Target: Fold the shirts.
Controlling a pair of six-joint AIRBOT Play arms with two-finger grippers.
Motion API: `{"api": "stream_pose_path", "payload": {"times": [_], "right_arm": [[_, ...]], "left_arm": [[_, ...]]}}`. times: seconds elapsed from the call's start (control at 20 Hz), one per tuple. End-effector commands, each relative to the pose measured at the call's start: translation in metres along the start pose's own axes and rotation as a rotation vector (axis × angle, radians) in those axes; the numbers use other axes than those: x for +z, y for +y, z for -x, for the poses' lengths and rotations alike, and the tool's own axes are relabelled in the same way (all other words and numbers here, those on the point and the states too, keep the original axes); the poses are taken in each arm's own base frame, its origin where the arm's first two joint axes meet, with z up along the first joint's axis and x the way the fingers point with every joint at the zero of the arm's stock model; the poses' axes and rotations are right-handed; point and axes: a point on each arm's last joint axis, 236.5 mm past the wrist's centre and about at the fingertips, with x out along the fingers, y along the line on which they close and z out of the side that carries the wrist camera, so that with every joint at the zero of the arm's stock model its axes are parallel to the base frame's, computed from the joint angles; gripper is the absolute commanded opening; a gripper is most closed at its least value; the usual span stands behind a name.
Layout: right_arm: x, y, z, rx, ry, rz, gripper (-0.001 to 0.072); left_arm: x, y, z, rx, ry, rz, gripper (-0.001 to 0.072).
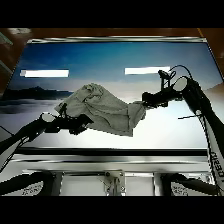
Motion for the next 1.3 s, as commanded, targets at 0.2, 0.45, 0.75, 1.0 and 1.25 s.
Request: {"api": "stream_pose_path", "payload": {"times": [0.2, 0.45, 0.75, 1.0, 1.25], "right_arm": [[0.005, 0.0, 0.0, -0.001, -0.018, 0.002, 0.0064], [0.008, 0.0, 0.0, -0.002, -0.035, 0.001, 0.0064], [0.009, 0.0, 0.0, -0.001, -0.035, 0.0, 0.0064], [0.009, 0.002, 0.0, 0.007, -0.036, -0.02, 0.0064], [0.009, 0.009, 0.0, 0.039, -0.035, -0.037, 0.0064]], "left_arm": [[0.004, 0.003, -0.005, 0.033, 0.021, -0.034, 0.0714], [0.011, 0.014, -0.02, 0.042, 0.011, 0.054, 0.0704], [0.051, -0.003, -0.017, -0.01, -0.151, 0.116, 0.0373], [0.05, -0.008, -0.022, -0.007, -0.179, 0.105, 0.0085], [0.048, -0.015, -0.021, -0.016, -0.187, 0.081, 0.0032]]}}
